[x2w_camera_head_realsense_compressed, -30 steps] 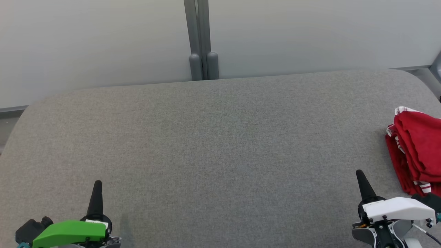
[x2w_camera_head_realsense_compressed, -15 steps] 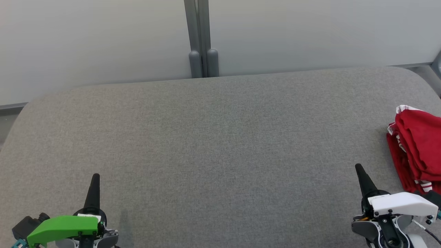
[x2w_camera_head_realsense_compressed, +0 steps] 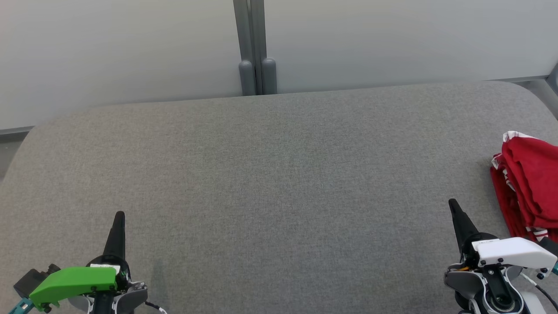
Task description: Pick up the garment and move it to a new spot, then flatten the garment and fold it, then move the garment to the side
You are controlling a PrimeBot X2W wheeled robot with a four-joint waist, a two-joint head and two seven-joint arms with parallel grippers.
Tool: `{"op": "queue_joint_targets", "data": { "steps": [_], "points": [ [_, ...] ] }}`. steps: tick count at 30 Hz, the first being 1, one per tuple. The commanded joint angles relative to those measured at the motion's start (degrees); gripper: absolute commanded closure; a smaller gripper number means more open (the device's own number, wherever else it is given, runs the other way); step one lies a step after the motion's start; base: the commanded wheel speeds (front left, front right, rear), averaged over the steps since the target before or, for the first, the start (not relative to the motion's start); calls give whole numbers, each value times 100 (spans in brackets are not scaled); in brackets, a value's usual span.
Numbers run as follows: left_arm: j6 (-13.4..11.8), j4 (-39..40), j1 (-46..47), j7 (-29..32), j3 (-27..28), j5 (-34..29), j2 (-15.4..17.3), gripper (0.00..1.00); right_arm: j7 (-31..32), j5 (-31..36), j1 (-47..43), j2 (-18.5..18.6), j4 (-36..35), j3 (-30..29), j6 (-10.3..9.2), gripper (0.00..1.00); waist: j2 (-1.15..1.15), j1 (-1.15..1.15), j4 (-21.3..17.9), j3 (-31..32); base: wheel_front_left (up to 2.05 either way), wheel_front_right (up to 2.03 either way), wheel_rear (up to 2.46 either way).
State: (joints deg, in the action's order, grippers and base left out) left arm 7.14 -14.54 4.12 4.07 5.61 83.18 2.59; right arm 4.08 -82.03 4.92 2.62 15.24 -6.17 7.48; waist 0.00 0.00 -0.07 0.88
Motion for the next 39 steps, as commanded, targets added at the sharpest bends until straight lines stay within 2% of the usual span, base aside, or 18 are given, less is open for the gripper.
{"op": "queue_joint_targets", "data": {
  "steps": [1, 23, 39],
  "points": [
    [39, 45, 112, 42, 36, 148, 43, 100, 45, -149, 63, 33, -54, -14, 3, 100, 0, 0, 1, -7, 0, 0, 0],
    [52, 58, 271, 264, 105, 954, 48, 100, 266, -1072, 149, 38, -142, -44, 2, 100, 0, 0, 7, -104, 0, 0, 0],
    [52, 54, 255, 264, 102, 928, 48, 100, 265, -1056, 148, 38, -141, -42, 2, 100, 0, 0, 7, -105, 0, 0, 0]
  ]
}}
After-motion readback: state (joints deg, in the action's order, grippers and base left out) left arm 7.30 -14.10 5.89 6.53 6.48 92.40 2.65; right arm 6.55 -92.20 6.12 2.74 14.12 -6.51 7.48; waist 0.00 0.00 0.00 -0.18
